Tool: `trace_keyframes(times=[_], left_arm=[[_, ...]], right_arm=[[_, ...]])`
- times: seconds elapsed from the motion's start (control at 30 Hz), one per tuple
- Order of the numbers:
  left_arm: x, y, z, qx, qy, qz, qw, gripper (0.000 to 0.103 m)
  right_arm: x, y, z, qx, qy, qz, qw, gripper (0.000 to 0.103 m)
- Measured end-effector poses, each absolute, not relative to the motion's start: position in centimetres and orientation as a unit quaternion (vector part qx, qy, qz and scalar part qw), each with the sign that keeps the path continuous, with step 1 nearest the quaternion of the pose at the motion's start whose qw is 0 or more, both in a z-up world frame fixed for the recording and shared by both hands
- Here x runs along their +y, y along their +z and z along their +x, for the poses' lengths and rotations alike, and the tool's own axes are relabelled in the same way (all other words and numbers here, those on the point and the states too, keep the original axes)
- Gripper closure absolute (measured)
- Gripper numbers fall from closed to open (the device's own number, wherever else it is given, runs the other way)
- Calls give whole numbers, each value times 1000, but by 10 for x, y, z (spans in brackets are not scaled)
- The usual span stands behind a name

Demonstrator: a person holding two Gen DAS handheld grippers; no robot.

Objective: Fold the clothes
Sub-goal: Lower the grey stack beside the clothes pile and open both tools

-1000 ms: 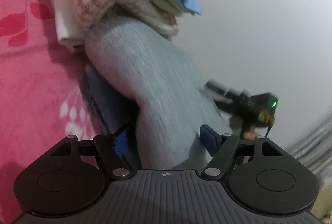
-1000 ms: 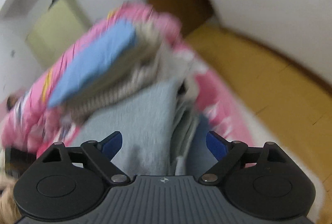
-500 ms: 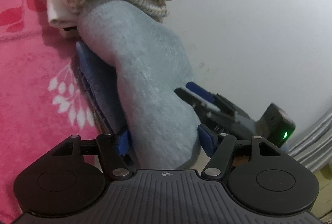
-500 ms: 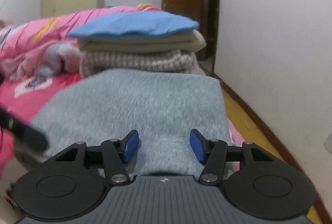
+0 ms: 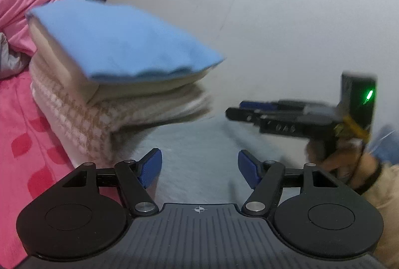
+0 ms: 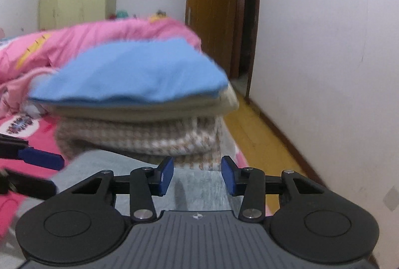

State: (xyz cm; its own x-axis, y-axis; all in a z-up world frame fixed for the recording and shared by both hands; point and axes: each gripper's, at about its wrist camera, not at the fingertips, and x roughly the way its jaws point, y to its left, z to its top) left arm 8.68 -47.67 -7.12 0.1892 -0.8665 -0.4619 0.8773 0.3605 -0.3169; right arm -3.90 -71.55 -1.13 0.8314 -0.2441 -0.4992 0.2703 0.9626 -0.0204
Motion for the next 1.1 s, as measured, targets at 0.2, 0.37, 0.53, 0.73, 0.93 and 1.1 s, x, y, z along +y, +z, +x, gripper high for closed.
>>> trace_keyframes(times=[0.2,0.37,0.53,0.73,0.93,1.1], left_arm=[[-480,-104,94,338,-534,24,775,35],[-488,-103,101,345,-530,12,774,33],[-473,-80,98,353,-525,-3,774,29],[-445,-44,78,309,-540,7,783,29],[-446,-41,36,283,-583,51,760,30],[-455,-50,21,278,-581,79,761,29]], right_arm=[[-725,-36,-24,308,-94,50,945,58],[-728,-40,-16,326,-91,54,939,58],[-725,-21,-42,277,-104,66,953,58],[-702,23,-133,164,-160,69,971,58],[-666,-4,-180,160,-180,72,968,58],[-656,-41,-175,202,-235,61,949,59]])
